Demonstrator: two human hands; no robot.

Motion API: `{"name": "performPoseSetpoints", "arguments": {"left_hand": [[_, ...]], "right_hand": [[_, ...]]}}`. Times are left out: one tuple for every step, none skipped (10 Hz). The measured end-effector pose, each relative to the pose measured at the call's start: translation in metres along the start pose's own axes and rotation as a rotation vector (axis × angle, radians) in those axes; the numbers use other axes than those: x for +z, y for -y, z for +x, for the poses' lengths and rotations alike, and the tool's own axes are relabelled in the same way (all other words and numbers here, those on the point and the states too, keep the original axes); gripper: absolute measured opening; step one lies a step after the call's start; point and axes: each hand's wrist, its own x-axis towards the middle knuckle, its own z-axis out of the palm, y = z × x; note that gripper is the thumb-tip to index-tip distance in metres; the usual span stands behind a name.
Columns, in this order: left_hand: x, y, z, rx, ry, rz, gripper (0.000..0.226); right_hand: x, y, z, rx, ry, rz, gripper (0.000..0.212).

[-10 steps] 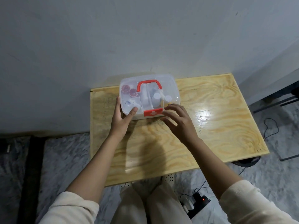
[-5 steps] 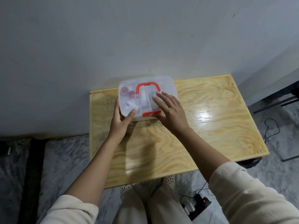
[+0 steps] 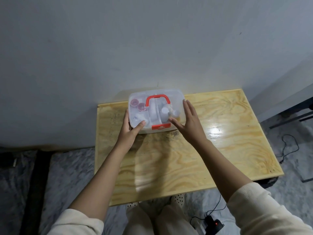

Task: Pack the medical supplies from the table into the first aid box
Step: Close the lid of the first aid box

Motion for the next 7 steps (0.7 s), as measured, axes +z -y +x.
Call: {"name": "performPoseSetpoints", "arguments": {"left_hand": [[0.011,-0.013,0.01,-0.024,0.022,-0.004,0.091],[0.015,-0.018,0.019,-0.027,0.046,0.021,0.101],[0.022,-0.022,0.027,-0.014,0.017,0.026,0.101],[0.023,-0.021,0.031,-0.011,-0.011,0.066,0.102],[0.029,-0.029,0.024,0.002,-0.062,0.199,0.087],[0.033,-0.032,0.019,0.003,-0.098,0.422,0.081],[0.026,-0.038,0.016,0.022,-0.098,0.58,0.08]], "right_hand": [[-0.005,-0.003,0.013,0.017,0.012,0.01,0.086],[-0.009,-0.006,0.025,0.018,0.02,0.017,0.086],[-0.011,-0.006,0.039,0.032,0.039,0.022,0.084],[-0.011,-0.005,0.044,0.039,0.062,0.021,0.085],[-0.013,-0.002,0.042,0.049,0.078,-0.04,0.085],[-0.017,0.002,0.038,0.054,0.139,-0.154,0.084],[-0.021,0.004,0.038,0.052,0.142,-0.204,0.085]]}}
